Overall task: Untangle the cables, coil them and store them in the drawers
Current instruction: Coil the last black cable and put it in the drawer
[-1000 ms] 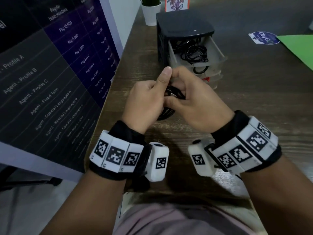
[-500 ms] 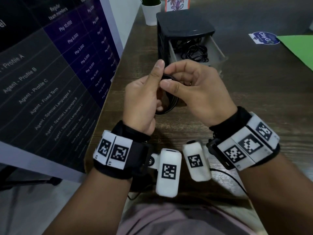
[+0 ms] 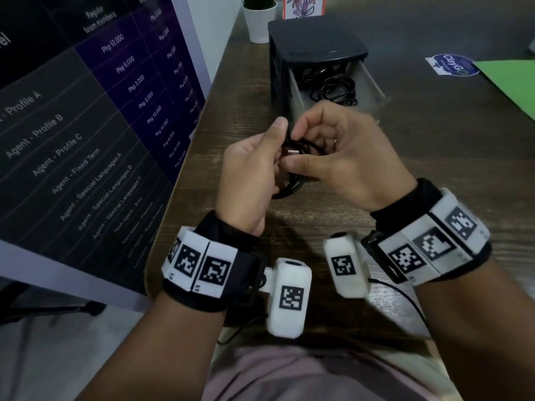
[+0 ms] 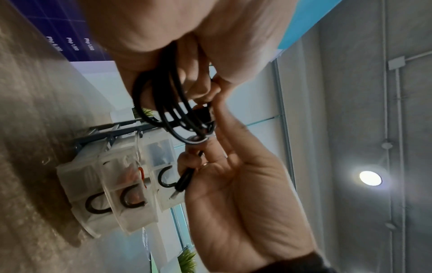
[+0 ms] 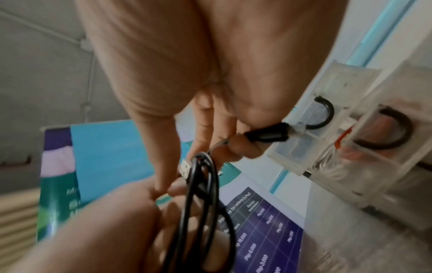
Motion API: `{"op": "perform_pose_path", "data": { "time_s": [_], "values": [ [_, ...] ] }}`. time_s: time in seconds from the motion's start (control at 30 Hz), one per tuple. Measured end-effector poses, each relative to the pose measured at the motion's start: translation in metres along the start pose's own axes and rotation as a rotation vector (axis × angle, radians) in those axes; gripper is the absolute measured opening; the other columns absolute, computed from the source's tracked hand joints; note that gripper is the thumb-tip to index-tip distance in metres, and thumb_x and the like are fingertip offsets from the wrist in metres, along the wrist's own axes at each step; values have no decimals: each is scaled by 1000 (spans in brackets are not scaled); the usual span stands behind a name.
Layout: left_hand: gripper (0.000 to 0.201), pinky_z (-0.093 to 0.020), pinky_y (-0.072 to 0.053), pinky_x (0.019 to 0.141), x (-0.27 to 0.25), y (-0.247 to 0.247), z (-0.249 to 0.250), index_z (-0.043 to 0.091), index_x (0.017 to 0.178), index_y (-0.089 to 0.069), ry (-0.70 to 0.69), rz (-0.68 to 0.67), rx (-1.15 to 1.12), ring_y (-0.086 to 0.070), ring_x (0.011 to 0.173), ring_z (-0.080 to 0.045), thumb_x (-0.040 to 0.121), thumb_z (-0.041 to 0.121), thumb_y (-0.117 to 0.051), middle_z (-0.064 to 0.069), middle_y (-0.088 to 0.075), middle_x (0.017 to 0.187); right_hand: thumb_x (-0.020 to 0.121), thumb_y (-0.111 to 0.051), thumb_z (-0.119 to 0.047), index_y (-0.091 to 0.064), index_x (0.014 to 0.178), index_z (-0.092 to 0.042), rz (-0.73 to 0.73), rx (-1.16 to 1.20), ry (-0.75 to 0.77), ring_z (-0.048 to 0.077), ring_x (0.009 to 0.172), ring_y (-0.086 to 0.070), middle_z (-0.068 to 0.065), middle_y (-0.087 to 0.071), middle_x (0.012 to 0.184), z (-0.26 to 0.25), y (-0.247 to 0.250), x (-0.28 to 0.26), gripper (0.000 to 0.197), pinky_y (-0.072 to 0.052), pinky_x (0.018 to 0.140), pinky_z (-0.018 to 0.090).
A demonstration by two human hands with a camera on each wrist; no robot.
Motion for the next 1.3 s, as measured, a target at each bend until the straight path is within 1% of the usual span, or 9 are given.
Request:
{"op": "perform_pose_path", "data": {
  "time_s": [0.1,0.2,0.33,0.6,0.77,0.87,1.0,1.2,1.3],
  "values": [
    [47,-17,-38,42,0,1,2,23,54,-62,-17,18,-14,-48,44,-5,101,27,-53,7,-52,48,81,-78,-7,-64,104,-11,-45,26,-58,4,79,-64,-2,-72,91,5,0,0,27,-50,70,16],
    [47,-18,-29,36,2,2,-2,22,53,-54,28,33,-67,-34,39,-8,100,26,-55,3,-40,48,81,-61,-3,-66,101,-13,19,284,-132,15,89,-60,3,-69,98,15,5,3,23,-46,66,21],
    [42,-18,-19,34,4,0,-3,18,59,-45,76,25,-162,-28,34,-4,101,23,-52,7,-36,42,90,-61,5,-67,94,-13,149,236,-158,14,81,-63,6,-67,87,27,11,3,19,-52,72,24],
    [41,-16,-26,33,8,5,-5,17,63,-43,32,85,-143,-34,34,-3,104,24,-46,8,-40,42,88,-65,5,-68,96,-5,177,299,-260,21,72,-68,11,-72,81,34,4,-3,13,-60,69,31],
    [41,-30,-43,52,13,11,-8,14,68,-53,-63,121,23,-49,57,-20,103,35,-46,-7,-50,62,82,-78,-20,-63,110,-14,180,225,-285,21,77,-72,13,-73,87,26,4,-6,32,-60,69,33],
    [42,-30,-39,52,12,8,-7,12,71,-53,-85,100,46,-47,56,-22,103,38,-45,-10,-50,63,76,-79,3,-55,112,-10,149,239,-238,20,72,-72,12,-75,82,20,1,-7,46,-58,65,28],
    [44,-22,-46,51,12,2,-7,15,69,-55,-57,42,67,-57,51,-5,105,36,-41,8,-59,53,76,-66,21,-47,118,-13,127,360,-255,21,71,-72,17,-72,85,22,-2,-7,58,-55,63,25],
    [52,-53,-56,85,10,-5,-12,-3,89,-67,-45,-23,58,-68,80,-36,104,40,-41,-21,-70,80,78,-52,28,-45,117,-20,99,495,-291,16,67,-63,7,-61,75,30,-7,-5,62,-53,63,30],
    [48,-51,-56,81,8,-7,-13,3,85,-68,-46,-15,57,-69,76,-27,104,38,-41,-10,-71,74,77,-47,30,-46,117,-20,63,530,-295,19,68,-61,11,-57,78,31,-10,-4,64,-52,62,31]
  ]
}}
Point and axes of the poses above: each hand's wrist, its own x-axis towards the middle knuckle, its own y-axis out of the back of the hand, z = x × y, the point moved 8 cm from there along x, towards the middle knuckle
